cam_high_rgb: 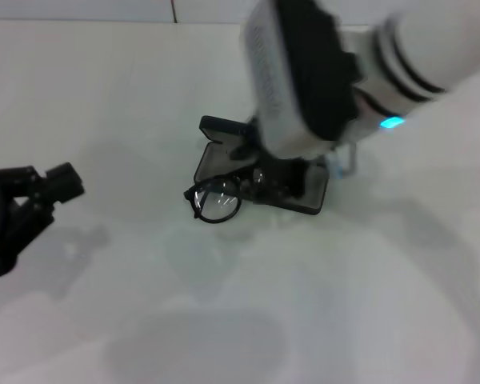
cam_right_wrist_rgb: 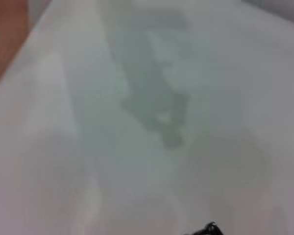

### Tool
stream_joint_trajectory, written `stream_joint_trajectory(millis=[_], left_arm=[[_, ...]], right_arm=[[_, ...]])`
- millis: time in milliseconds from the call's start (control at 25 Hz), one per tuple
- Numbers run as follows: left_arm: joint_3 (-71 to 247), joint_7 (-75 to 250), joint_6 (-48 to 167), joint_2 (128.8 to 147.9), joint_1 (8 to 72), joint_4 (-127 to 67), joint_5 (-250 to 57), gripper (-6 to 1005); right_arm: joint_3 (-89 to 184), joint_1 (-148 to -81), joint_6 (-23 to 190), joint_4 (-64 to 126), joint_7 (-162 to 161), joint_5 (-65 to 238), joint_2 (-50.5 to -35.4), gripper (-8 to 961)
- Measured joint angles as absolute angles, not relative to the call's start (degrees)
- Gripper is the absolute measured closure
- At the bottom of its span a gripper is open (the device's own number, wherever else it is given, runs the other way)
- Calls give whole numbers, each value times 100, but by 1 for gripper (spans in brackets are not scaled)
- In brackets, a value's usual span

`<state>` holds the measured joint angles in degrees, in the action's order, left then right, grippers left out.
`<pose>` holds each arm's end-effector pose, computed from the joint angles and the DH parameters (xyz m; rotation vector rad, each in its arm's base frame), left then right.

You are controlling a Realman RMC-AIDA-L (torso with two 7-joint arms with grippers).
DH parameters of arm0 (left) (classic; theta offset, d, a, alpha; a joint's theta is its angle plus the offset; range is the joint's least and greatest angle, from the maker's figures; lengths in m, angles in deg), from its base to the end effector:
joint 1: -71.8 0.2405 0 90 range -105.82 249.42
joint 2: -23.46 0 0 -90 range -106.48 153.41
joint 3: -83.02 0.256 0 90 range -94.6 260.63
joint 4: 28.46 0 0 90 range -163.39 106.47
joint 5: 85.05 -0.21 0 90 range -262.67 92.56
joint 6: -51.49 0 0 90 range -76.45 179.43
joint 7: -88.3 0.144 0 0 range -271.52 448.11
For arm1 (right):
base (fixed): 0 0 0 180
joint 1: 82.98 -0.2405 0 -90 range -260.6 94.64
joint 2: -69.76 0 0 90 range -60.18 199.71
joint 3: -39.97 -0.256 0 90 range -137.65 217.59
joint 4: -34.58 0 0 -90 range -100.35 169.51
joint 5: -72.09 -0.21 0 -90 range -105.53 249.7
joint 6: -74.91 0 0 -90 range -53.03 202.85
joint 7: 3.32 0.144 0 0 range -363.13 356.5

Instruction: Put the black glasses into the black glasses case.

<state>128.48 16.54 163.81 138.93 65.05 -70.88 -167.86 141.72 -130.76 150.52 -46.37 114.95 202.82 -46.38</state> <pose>-0.2964 0.2125 0.0750 -2.4508 -0.4475 -1.2596 0.0379 0.3425 -0.0636 -2.9187 -0.5248 -0.3239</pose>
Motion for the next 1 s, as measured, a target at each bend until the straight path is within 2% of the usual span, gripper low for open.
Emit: stream_joint_trajectory(millis=[160, 280, 360, 520, 680, 800, 1000], left_arm=[[12693, 1307, 16363, 13938, 6440, -7446, -16861, 919], [12680, 910, 16282, 13990, 6219, -7756, -16990, 919], [12681, 670, 16103, 14016, 6176, -8024, -17075, 919], [12665, 314, 15670, 14121, 6157, -8509, -17518, 910], [12757, -150, 15128, 14285, 5368, -8711, -18485, 879], [13055, -410, 14671, 14310, 4826, -8762, -19058, 864], [14018, -1067, 13612, 14301, 4306, -8894, -19529, 839]], right_arm=[[13804, -11653, 15480, -6098, 11707, 20212, -4628, 509], [13236, -10214, 15640, -7165, 11706, 19908, -4616, 509], [12821, -9580, 15730, -7448, 11678, 19624, -4624, 509], [12071, -9095, 16048, -7108, 11560, 18971, -4592, 509], [10618, -8756, 16872, -6451, 10987, 18227, -4594, 510], [9352, -8740, 17626, -5629, 10423, 17494, -4581, 512], [7139, -8770, 18816, -4338, 9494, 16844, -4574, 515]])
